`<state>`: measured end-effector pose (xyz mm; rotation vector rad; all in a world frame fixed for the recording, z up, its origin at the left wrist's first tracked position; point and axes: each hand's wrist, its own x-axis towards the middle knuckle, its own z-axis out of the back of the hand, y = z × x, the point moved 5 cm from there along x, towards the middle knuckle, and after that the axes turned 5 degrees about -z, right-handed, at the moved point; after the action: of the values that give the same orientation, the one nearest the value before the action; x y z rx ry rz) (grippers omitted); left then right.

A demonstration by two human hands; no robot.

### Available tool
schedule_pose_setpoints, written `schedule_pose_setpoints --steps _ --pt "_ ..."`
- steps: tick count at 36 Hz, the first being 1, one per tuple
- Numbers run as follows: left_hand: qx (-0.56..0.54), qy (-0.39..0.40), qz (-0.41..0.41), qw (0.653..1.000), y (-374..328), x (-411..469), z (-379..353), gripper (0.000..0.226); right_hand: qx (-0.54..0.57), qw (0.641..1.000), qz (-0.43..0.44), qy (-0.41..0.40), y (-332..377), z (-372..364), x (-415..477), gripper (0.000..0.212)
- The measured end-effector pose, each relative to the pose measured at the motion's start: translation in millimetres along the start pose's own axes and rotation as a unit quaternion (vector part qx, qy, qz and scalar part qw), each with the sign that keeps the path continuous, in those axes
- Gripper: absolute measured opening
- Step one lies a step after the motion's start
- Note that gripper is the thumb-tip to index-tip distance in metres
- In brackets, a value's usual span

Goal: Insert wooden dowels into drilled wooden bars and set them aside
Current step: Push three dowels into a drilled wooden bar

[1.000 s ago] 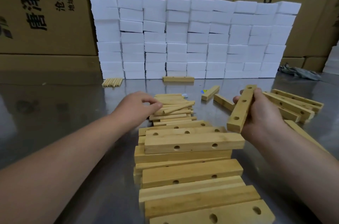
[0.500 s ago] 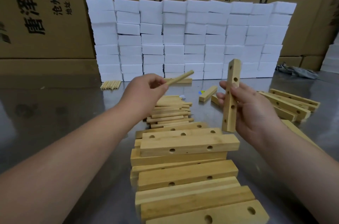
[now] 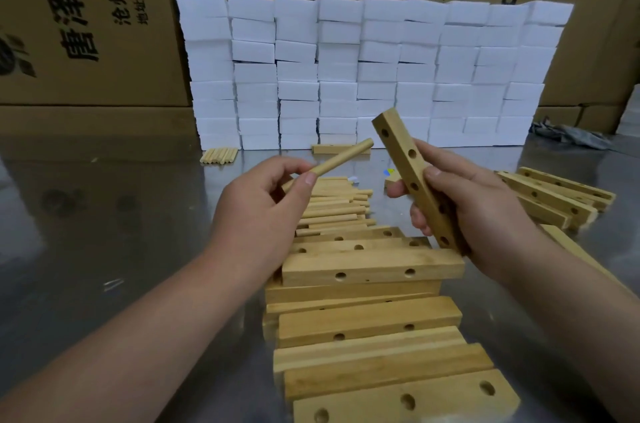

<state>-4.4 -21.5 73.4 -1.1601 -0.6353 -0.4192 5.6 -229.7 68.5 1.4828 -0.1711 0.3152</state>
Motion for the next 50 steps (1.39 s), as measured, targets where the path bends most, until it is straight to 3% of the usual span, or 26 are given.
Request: schedule_pose_setpoints --steps 11,26,40,50 --pt "0.054 0.009 -0.09 0.994 -19.4 -6.6 2.2 0.014 -0.031 0.998 0.034 0.04 7.2 -3.7 -6.5 0.042" --pt "0.069 0.002 -0.104 0.992 -16.4 -6.8 5.1 0.01 -0.057 0.996 0.058 0.026 15.0 -7.2 -13.4 0.045" --pt "0.165 0.027 -0.167 0.972 -25.9 -6.1 4.3 0.034 -0.143 0.984 0.103 0.001 27.7 -11.6 -23.0 0.043" --pt "0.118 0.04 -0.157 0.98 -30.2 -7.1 6.1 0.026 -0.178 0.975 0.135 -0.003 30.8 -11.0 -24.1 0.04"
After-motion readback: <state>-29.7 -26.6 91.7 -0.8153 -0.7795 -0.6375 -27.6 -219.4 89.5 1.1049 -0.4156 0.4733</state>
